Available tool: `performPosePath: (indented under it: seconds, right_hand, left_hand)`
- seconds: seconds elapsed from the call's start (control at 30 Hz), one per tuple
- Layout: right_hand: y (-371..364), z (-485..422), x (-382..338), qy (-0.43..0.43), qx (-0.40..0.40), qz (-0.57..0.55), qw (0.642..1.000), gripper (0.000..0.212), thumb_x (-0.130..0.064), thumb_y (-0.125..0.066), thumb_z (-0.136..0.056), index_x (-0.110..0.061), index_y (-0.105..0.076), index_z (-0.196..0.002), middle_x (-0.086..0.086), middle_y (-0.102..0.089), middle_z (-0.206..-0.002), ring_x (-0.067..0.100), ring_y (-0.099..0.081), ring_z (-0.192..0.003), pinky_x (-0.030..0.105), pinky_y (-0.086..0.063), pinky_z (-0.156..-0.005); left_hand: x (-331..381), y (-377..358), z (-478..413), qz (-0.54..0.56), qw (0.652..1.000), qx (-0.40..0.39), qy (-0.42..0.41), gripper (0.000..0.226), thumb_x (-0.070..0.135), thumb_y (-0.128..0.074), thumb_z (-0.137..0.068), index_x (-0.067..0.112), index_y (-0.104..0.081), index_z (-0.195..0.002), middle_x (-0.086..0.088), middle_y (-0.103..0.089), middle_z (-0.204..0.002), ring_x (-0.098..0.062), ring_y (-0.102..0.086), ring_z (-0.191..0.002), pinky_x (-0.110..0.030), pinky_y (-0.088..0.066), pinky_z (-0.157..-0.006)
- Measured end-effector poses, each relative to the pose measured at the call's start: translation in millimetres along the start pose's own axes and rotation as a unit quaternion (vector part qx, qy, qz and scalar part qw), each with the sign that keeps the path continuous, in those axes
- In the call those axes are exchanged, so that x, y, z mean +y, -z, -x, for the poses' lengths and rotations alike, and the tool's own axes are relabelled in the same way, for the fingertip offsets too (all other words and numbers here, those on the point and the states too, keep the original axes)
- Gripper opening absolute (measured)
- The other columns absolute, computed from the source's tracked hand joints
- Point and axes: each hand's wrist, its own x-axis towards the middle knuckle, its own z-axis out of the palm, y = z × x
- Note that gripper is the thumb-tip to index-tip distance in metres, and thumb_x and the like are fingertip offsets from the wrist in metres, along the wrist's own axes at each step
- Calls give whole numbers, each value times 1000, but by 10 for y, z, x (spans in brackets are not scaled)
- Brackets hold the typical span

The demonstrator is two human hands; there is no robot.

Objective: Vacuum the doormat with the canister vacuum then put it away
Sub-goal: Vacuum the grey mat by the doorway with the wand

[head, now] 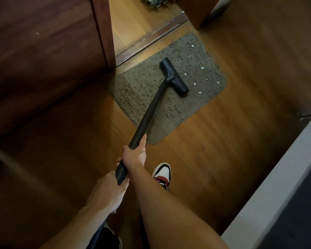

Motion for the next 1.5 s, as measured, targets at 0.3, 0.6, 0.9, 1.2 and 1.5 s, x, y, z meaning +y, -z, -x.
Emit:
performPosePath:
  seconds: [0.3, 0.6, 0.9, 1.2, 1.5]
  right_hand:
    - [-288, 409, 441, -12, -11, -13, 1000, 90, -9, -55, -99, -47, 3, -157, 1, -59, -94, 14, -61, -50, 30, -58, -48]
    - [-251, 317, 482, -4, -8, -31, 999, 90, -10, -55, -98, -49, 1, -156, 9, -63, -111, 13, -62, -49, 31, -59, -51]
    - [123, -134, 103, 1, -1, -35, 999, 89, -11, -55, -98, -50, 1, -156, 11, -64, -108, 14, -60, -47, 31, -57, -51]
    - [564, -579, -301, 2, 16, -32, 999, 89, -12, -55, -98, -50, 2, -155, 16, -65, -115, 13, -60, -45, 29, -55, -50]
    - [647, -726, -509, 1, 36, -20, 999, 89, -14, -56, -99, -49, 3, -156, 13, -60, -126, 13, -62, -46, 32, -58, -52]
  left_hand:
    - [-719, -51, 178, 44, 999, -3, -13, 20, 37, -58, -96, 18, -59, -92, -1, -62, -75, -14, -60, -65, -23, -40, -54]
    - [-643, -88, 166, 33, 999, 8, -18, 19, 41, -55, -96, 22, -58, -92, 0, -63, -78, -15, -62, -69, -27, -48, -60]
    - [104, -124, 18, -56, 998, 20, -13, 23, 46, -50, -97, 24, -52, -99, 3, -61, -81, -11, -61, -68, -24, -43, -55]
    - [777, -260, -258, -64, 998, 19, -8, 23, 46, -51, -97, 24, -47, -95, 1, -61, -79, -15, -64, -65, -34, -61, -65]
    - [999, -235, -420, -81, 997, 11, -7, 23, 47, -52, -97, 24, -50, -98, 2, -62, -80, -13, -64, -59, -23, -48, -46]
